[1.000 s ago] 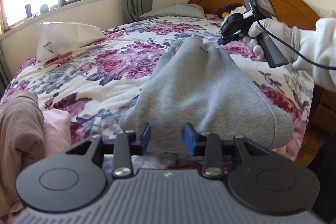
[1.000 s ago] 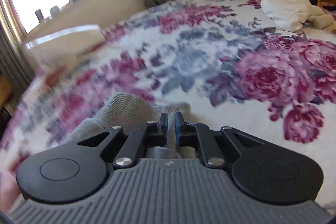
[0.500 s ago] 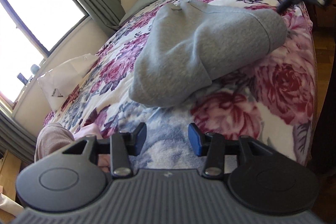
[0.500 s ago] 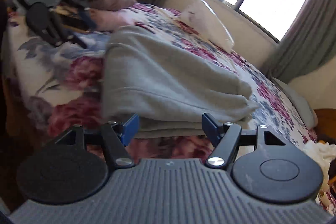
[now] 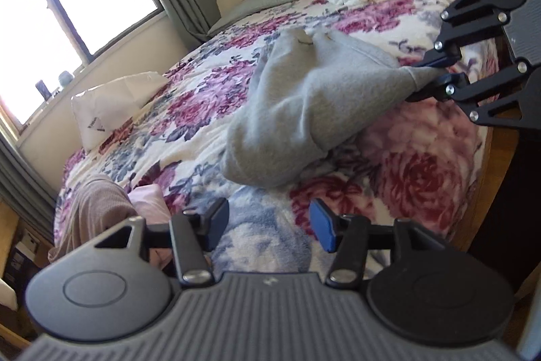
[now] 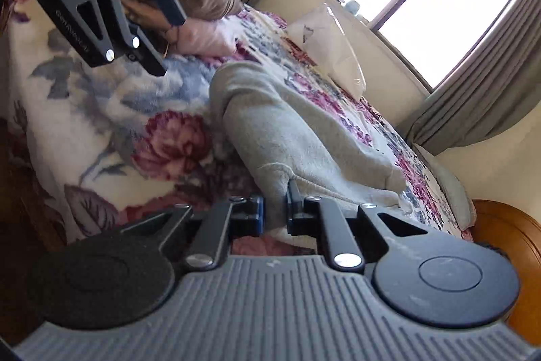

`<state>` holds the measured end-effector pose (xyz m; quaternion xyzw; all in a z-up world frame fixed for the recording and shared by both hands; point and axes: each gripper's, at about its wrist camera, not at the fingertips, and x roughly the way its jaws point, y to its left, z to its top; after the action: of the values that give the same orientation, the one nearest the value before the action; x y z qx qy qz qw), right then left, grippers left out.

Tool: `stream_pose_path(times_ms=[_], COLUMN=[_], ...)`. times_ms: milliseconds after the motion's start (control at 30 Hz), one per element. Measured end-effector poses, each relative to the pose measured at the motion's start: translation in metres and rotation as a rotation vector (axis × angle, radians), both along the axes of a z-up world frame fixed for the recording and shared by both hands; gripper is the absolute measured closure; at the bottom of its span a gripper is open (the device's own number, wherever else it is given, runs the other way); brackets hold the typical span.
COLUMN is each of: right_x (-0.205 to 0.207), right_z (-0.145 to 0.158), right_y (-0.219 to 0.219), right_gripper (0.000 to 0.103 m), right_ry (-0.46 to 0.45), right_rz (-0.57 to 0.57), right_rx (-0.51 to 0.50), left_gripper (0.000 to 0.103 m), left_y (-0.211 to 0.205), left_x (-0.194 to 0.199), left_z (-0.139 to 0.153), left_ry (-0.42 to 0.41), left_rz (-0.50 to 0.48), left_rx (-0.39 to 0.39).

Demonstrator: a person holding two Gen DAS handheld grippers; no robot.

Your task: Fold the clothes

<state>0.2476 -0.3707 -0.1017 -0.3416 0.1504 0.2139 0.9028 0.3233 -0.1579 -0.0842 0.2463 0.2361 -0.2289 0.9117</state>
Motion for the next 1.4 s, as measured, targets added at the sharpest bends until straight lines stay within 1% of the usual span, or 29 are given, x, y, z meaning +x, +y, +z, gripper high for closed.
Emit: stream_pose_path(times_ms=[67, 133, 167, 200, 233, 267, 333, 367, 433, 467, 567, 667, 733, 800, 867, 900, 933, 967, 1067, 1100, 1133, 1167, 1200, 1233, 1267, 1333, 1400], right_x=[-0.015, -0.029, -0.03, -0.026, -0.016, -0.005, 0.024, 0.044, 0.086, 0.099, 0.139, 0.167, 0.178, 0.182, 0.185, 0.188, 0.19, 0.193, 0.216, 0.225, 0.233, 0.241, 0.247, 0.248, 0.247, 0.234, 0.213], right_z=[0.035, 0.078, 0.092, 0.112, 0.123, 0.129, 0.136, 0.136, 0.132, 0.127, 0.112, 0.094, 0.083, 0.073, 0.064, 0.06, 0.056, 0.054, 0.034, 0.027, 0.02, 0.011, 0.004, 0.001, -0.001, 0.005, 0.014], right_y=[-0.012, -0.027, -0.034, -0.047, -0.057, -0.066, -0.088, -0.1, -0.122, -0.129, -0.147, -0.159, -0.166, -0.172, -0.178, -0.181, -0.185, -0.189, -0.206, -0.211, -0.215, -0.216, -0.215, -0.212, -0.208, -0.197, -0.191], right_gripper=[0.092, 0.092, 0.092, 0.092, 0.092, 0.092, 0.092, 0.092, 0.092, 0.092, 0.092, 0.091, 0.091, 0.091, 0.091, 0.091, 0.091, 0.091, 0.091, 0.091, 0.089, 0.087, 0.083, 0.078, 0.077, 0.072, 0.069], right_ry=[0.02, 0.081, 0.114, 0.18, 0.22, 0.24, 0.264, 0.272, 0.29, 0.301, 0.334, 0.367, 0.39, 0.411, 0.424, 0.422, 0.42, 0.423, 0.453, 0.47, 0.49, 0.515, 0.534, 0.534, 0.527, 0.468, 0.423], right_rz=[0.009, 0.019, 0.023, 0.02, 0.003, -0.019, -0.084, -0.118, -0.194, -0.211, -0.257, -0.29, -0.3, -0.311, -0.328, -0.342, -0.354, -0.366, -0.423, -0.446, -0.47, -0.501, -0.531, -0.561, -0.585, -0.597, -0.598], right_rx=[0.101, 0.24, 0.299, 0.397, 0.459, 0.496, 0.567, 0.599, 0.658, 0.68, 0.743, 0.791, 0.818, 0.848, 0.874, 0.882, 0.891, 0.903, 0.972, 0.995, 1.012, 1.013, 1.007, 0.984, 0.962, 0.933, 0.954], left_gripper=[0.049, 0.049, 0.049, 0.048, 0.048, 0.048, 0.044, 0.043, 0.04, 0.04, 0.039, 0.039, 0.039, 0.041, 0.067, 0.083, 0.09, 0.095, 0.095, 0.092, 0.085, 0.083, 0.081, 0.08, 0.08, 0.076, 0.075], left_y=[0.01, 0.017, 0.019, 0.021, 0.017, 0.013, 0.006, 0.002, -0.011, -0.022, -0.05, -0.07, -0.081, -0.092, -0.101, -0.101, -0.102, -0.103, -0.1, -0.1, -0.099, -0.098, -0.094, -0.092, -0.09, -0.094, -0.099], left_x=[-0.008, -0.015, -0.017, -0.019, -0.018, -0.016, -0.013, -0.011, -0.003, 0.005, 0.032, 0.065, 0.082, 0.098, 0.113, 0.119, 0.126, 0.138, 0.169, 0.183, 0.191, 0.202, 0.207, 0.202, 0.197, 0.178, 0.155], left_z=[0.016, 0.032, 0.039, 0.045, 0.046, 0.048, 0.051, 0.052, 0.043, 0.035, 0.012, -0.001, -0.001, 0.006, 0.012, 0.012, 0.012, 0.011, 0.007, 0.003, 0.001, -0.002, -0.001, 0.002, 0.006, 0.015, 0.02], left_ry=[-0.012, -0.017, -0.014, -0.012, -0.006, 0.001, 0.013, 0.019, 0.043, 0.073, 0.145, 0.183, 0.166, 0.145, 0.143, 0.157, 0.17, 0.174, 0.154, 0.166, 0.189, 0.238, 0.279, 0.283, 0.285, 0.22, 0.154], left_rz=[-0.007, -0.025, -0.035, -0.045, -0.059, -0.073, -0.1, -0.113, -0.117, -0.113, -0.067, 0.012, 0.055, 0.065, 0.059, 0.063, 0.068, 0.096, 0.144, 0.167, 0.189, 0.222, 0.251, 0.247, 0.242, 0.206, 0.164], left_rx=[-0.042, -0.092, -0.12, -0.148, -0.161, -0.173, -0.199, -0.211, -0.192, -0.178, -0.192, -0.264, -0.299, -0.338, -0.363, -0.37, -0.377, -0.387, -0.359, -0.344, -0.337, -0.34, -0.368, -0.384, -0.399, -0.382, -0.348])
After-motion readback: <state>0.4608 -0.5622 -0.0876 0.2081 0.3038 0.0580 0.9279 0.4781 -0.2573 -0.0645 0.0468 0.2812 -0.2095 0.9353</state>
